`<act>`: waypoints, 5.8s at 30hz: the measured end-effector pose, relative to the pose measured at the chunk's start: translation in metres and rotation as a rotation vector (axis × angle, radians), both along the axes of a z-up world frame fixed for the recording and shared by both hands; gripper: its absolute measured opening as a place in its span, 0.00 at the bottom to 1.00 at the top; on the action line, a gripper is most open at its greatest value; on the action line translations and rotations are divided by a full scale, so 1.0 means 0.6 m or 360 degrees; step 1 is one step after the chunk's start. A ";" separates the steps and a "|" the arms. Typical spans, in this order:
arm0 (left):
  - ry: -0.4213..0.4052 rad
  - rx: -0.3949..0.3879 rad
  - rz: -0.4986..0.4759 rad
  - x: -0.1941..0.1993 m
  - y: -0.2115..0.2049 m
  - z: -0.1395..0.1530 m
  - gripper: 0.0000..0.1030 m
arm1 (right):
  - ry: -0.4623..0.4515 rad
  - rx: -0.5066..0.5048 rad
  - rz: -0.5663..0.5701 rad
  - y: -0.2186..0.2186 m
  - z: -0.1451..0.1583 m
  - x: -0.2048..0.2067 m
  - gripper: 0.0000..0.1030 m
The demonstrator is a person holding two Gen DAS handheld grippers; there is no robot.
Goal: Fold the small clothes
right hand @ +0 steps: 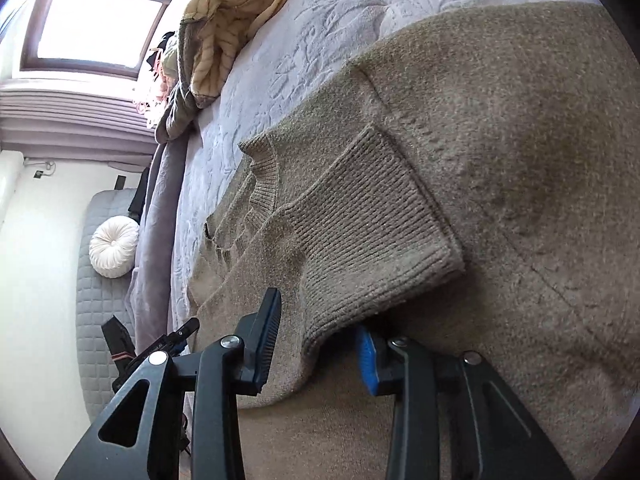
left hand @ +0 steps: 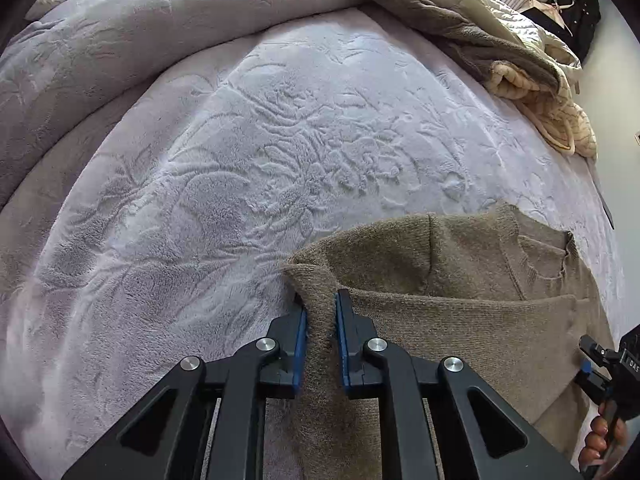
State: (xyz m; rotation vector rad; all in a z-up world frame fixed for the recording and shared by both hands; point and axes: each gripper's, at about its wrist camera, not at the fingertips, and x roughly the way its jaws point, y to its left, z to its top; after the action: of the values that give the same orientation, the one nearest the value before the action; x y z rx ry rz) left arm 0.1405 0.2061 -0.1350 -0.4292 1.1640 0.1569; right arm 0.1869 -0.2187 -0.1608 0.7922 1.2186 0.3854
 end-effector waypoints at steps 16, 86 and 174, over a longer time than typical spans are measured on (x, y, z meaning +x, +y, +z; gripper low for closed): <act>-0.0074 0.0146 0.0074 -0.017 0.030 0.007 0.11 | -0.0064 -0.0227 -0.0033 -0.035 0.000 -0.013 0.06; 0.0091 0.0219 -0.0231 -0.168 -0.288 0.067 0.95 | 0.0131 0.0027 -0.0397 -0.107 0.007 -0.064 0.06; -0.0099 0.0054 0.0188 -0.212 -0.087 0.069 0.95 | -0.0572 -0.0487 0.0968 0.334 0.103 -0.027 0.07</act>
State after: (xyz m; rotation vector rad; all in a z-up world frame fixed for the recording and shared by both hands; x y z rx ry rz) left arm 0.0134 0.1542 -0.0937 -0.4698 1.0740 0.2641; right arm 0.1706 -0.0186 -0.0988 0.0639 1.1205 0.7781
